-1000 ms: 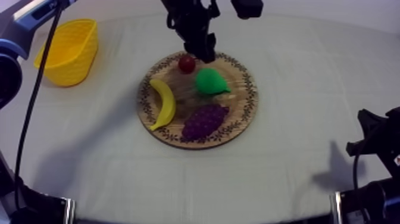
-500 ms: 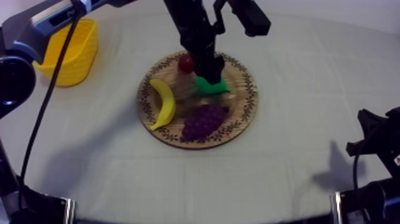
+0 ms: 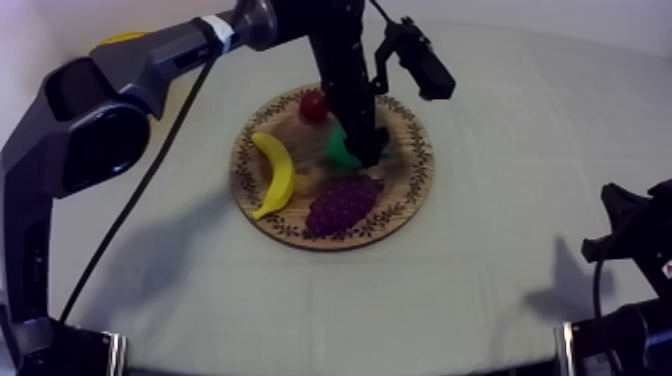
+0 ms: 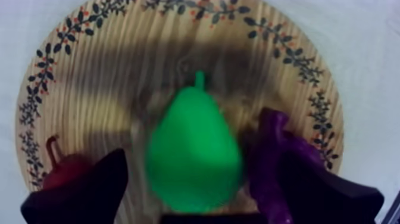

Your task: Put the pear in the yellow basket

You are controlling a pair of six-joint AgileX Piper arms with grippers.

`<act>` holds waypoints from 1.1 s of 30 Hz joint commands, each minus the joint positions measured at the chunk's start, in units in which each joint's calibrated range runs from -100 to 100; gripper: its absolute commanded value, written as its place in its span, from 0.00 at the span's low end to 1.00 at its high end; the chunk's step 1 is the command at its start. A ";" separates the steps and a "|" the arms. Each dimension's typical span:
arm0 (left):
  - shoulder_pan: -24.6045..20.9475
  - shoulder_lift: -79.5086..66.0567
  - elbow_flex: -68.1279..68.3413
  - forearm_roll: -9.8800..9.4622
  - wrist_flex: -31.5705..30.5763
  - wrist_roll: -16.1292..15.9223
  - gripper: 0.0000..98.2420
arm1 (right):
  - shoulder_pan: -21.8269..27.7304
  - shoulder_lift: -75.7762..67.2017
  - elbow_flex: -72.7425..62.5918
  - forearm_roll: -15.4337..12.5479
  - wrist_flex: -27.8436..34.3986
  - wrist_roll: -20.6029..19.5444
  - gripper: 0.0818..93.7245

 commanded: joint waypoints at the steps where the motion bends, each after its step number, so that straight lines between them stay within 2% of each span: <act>1: -0.37 2.14 -1.67 0.05 0.08 0.06 0.96 | 0.00 -0.02 0.00 -0.01 0.01 0.02 0.00; 10: -1.04 7.15 -6.63 -0.31 0.16 0.12 0.90 | 0.00 -0.02 0.00 -0.01 0.01 0.02 0.00; 23: -1.41 7.61 -10.49 -0.20 0.17 1.17 0.58 | 0.00 -0.02 0.00 -0.01 0.01 0.02 0.00; 28: -1.38 6.44 -8.92 -0.35 0.17 1.63 0.51 | 0.00 -0.02 0.00 -0.01 0.01 0.02 0.00; 33: -0.93 4.24 -6.54 -0.46 0.11 2.10 0.48 | 0.00 -0.02 0.00 -0.01 0.01 0.02 0.00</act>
